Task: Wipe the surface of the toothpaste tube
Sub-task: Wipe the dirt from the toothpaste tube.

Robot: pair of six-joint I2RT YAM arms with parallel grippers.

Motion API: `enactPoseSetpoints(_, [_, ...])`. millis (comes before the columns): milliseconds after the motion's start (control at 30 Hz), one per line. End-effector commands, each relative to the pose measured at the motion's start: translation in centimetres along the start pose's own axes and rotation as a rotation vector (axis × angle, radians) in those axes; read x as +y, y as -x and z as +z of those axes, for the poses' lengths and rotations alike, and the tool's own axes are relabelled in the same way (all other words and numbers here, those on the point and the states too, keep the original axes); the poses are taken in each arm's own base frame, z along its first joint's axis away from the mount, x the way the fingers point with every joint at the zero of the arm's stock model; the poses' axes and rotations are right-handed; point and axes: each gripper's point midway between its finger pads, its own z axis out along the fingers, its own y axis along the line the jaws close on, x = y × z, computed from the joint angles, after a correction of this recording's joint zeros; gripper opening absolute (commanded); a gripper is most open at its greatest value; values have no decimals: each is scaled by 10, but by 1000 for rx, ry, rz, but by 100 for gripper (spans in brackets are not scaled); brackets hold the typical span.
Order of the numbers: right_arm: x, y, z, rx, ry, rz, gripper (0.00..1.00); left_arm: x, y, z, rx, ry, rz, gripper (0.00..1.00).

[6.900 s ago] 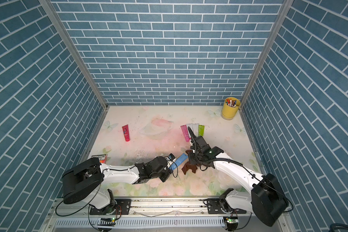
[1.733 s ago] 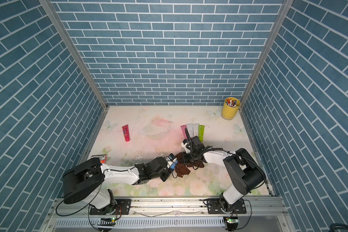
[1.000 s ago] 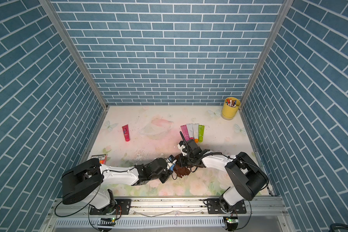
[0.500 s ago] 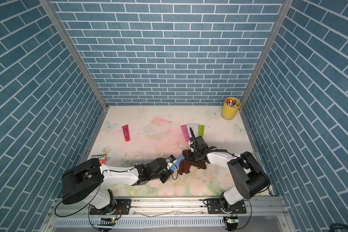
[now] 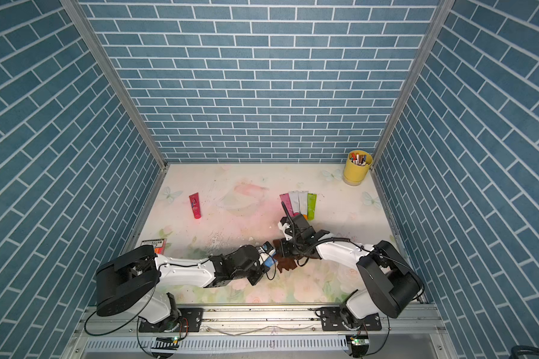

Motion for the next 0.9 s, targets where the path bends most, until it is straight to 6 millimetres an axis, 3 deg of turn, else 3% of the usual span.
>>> enactPoseSetpoints(0, [26, -2, -4, 2, 134, -15, 0, -14, 4, 0, -7, -56, 34, 0])
enactPoseSetpoints(233, [-6, -25, 22, 90, 43, 48, 0, -13, 4, 0, -10, -50, 31, 0])
enactPoseSetpoints(333, [-13, -33, 22, 89, 27, 69, 0, -11, 4, 0, -10, -41, 28, 0])
enactPoseSetpoints(467, [-24, -45, 10, 88, -38, 77, 0, -5, 4, 1, -5, -10, 17, 0])
enactPoseSetpoints(567, [-47, -55, -1, 103, -172, 110, 0, -3, 3, 1, -1, 5, 13, 0])
enactPoseSetpoints(733, [-88, -47, -27, -29, -260, 255, 0, -4, 5, -3, -16, 0, 12, 0])
enactPoseSetpoints(867, [-97, -36, -47, -106, -300, 271, 0, -3, 4, -4, -21, -2, 12, 0])
